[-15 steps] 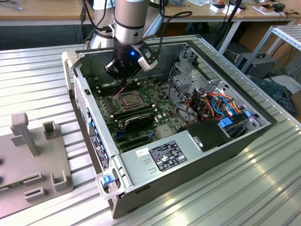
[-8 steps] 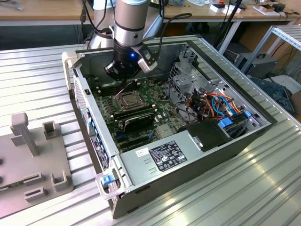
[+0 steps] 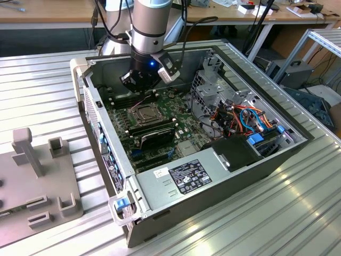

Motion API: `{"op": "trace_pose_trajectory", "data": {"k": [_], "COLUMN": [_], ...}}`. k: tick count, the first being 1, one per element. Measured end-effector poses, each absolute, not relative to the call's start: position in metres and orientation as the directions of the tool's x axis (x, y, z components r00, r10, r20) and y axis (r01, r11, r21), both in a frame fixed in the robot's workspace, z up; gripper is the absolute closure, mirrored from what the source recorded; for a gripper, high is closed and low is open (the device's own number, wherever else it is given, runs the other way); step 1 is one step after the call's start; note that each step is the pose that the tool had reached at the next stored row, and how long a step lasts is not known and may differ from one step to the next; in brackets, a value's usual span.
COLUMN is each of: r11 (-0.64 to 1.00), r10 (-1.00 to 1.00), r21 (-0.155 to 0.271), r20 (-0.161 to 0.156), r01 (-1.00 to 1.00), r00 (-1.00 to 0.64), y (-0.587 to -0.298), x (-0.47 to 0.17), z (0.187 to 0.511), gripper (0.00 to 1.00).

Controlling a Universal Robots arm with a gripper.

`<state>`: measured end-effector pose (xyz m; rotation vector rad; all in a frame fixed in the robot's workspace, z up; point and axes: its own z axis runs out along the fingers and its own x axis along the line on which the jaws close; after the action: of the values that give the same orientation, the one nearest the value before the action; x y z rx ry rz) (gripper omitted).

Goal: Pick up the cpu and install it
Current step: 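Install the first cpu locking lever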

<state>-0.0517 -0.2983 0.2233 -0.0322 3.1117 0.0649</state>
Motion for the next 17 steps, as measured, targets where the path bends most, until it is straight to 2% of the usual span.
{"op": "trace_pose_trajectory", "data": {"k": [17], "r11": [0.999], "r10": [-0.02], "r21": [0.041], "r20": [-0.03], "r01": [-0.021], "r00": [-0.999], "y": [-0.2983], "x": [-0.0513], "z": [0.2181], "gripper": [0.89]}}
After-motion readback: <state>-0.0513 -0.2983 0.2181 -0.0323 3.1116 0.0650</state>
